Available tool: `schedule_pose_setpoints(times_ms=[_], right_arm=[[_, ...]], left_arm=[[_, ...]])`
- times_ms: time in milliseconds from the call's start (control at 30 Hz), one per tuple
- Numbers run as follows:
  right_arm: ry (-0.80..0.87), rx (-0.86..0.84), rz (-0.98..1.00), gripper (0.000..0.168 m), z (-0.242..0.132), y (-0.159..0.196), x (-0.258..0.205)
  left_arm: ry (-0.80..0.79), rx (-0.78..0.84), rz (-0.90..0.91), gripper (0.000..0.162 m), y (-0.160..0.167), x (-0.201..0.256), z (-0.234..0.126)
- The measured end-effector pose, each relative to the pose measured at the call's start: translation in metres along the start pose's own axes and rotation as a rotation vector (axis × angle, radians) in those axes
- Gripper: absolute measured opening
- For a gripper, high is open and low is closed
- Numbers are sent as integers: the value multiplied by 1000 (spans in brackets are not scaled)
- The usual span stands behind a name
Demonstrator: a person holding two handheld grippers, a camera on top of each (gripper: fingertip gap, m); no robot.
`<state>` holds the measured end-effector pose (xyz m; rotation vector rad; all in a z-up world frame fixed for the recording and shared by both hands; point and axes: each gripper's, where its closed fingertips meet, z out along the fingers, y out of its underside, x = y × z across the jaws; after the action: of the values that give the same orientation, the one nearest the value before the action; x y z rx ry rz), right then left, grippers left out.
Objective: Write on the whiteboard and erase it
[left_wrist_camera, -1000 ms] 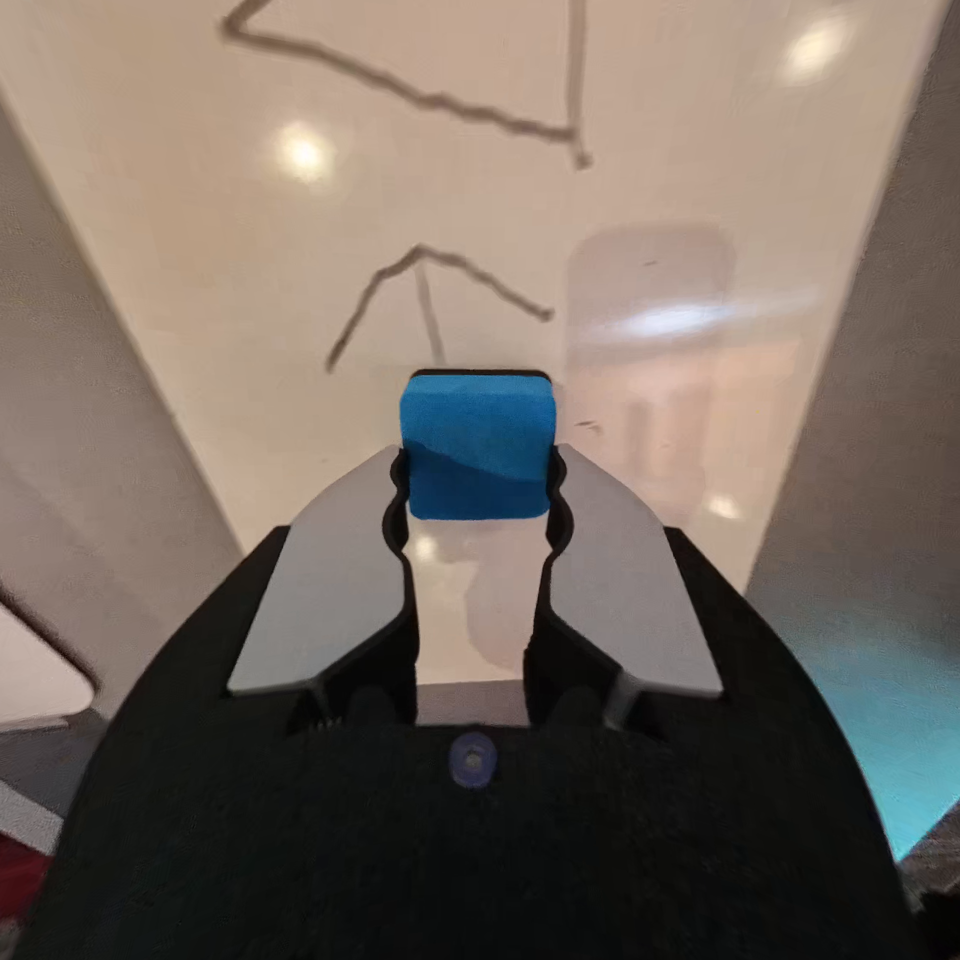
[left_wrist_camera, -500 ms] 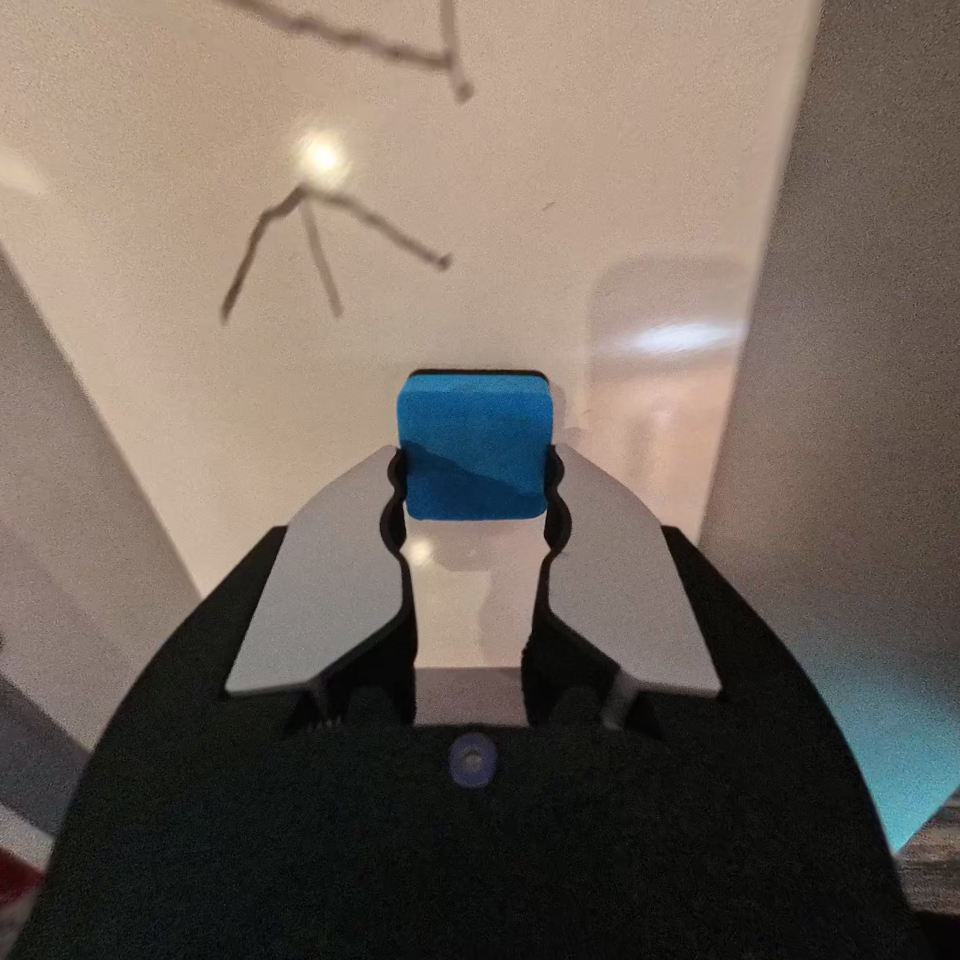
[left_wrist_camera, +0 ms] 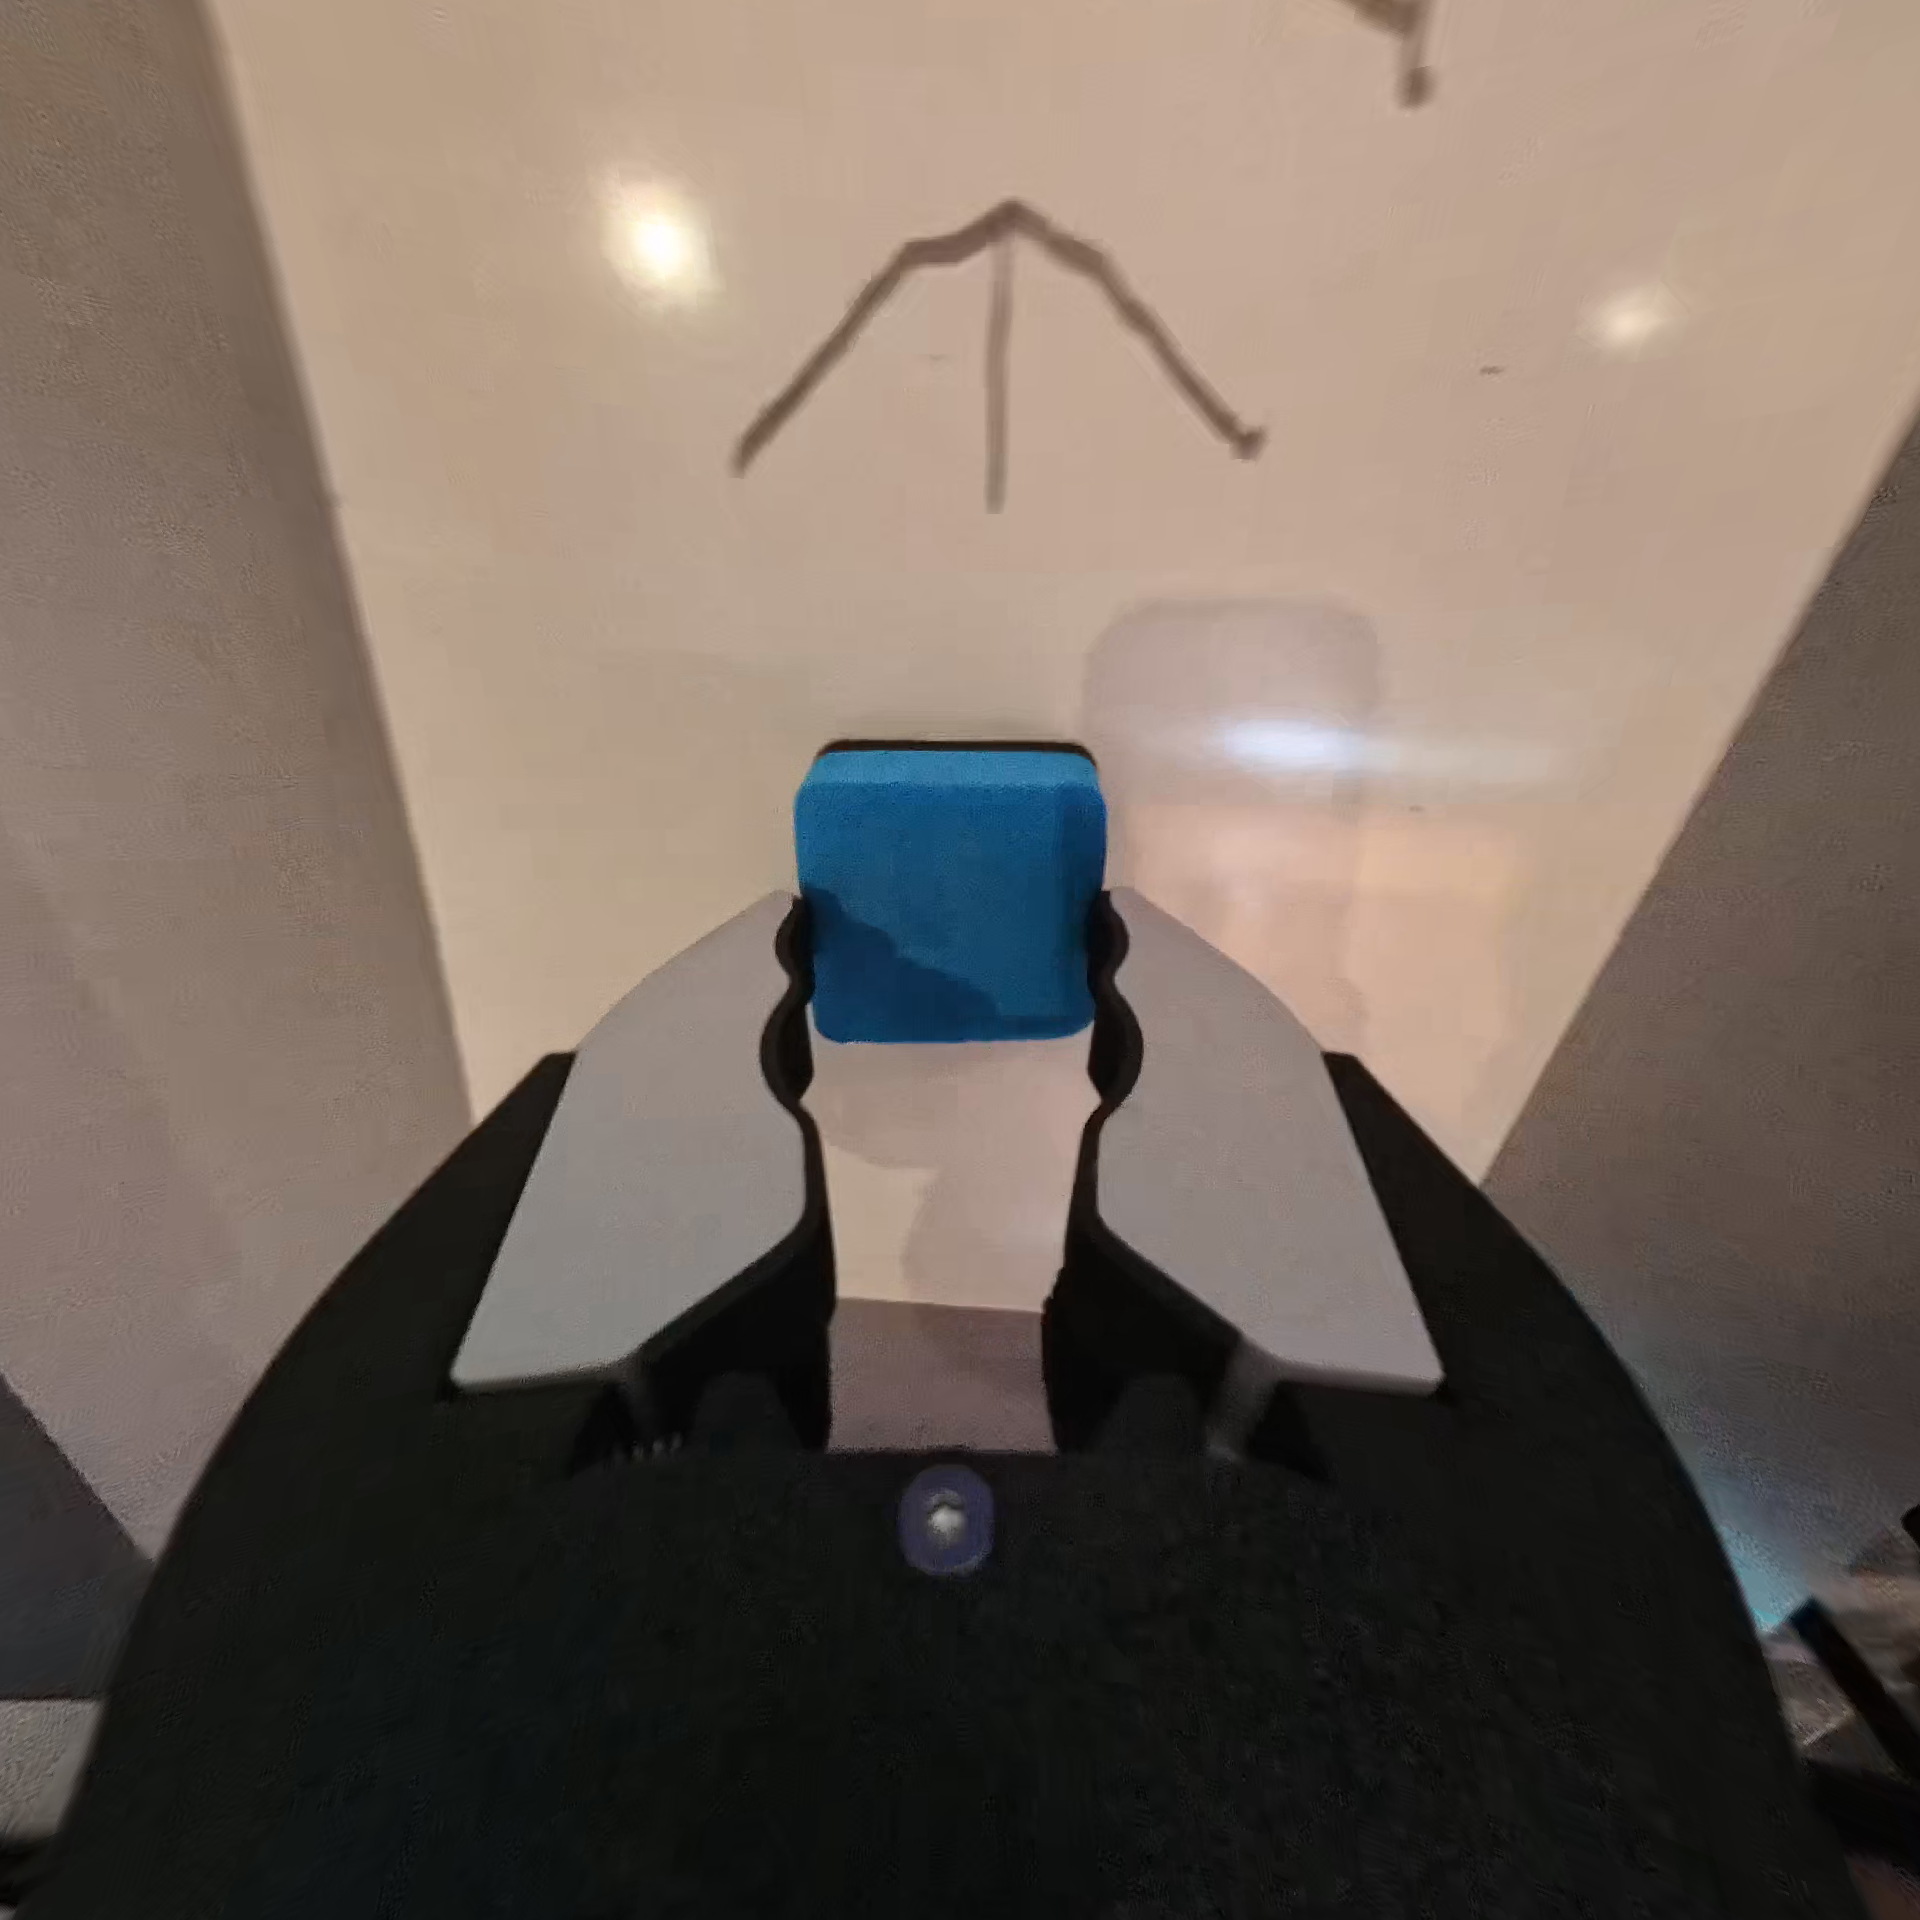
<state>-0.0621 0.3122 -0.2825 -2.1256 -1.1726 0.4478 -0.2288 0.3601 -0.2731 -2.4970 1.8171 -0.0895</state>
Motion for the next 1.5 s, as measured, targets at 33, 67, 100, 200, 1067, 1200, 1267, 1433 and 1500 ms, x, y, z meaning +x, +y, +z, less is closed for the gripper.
schedule_pose_setpoints(times_ms=[33,67,100,200,1067,1200,1267,1433,1500], right_arm=[[0,0,-1,1,0,0,0],[1,0,-1,1,0,0,0],[2,0,-2,1,0,0,0],[2,1,0,1,0,0,1],[1,6,5,1,0,0,3],[3,4,5,1,0,0,3],[5,3,4,1,0,0,3],[8,1,1,1,0,0,3],[6,2,3,1,0,0,3]], left_arm=[[-19,-8,-35,50,1,-15,0],[-27,-22,-38,50,-2,-19,0],[-41,-44,-2,50,-8,-16,1],[28,-15,213,50,-50,31,4],[20,-28,231,51,-69,30,7],[62,-44,288,51,-64,51,6],[-17,-82,201,51,-55,15,6],[-4,-10,112,51,-64,8,7],[45,41,228,51,-75,45,8]])
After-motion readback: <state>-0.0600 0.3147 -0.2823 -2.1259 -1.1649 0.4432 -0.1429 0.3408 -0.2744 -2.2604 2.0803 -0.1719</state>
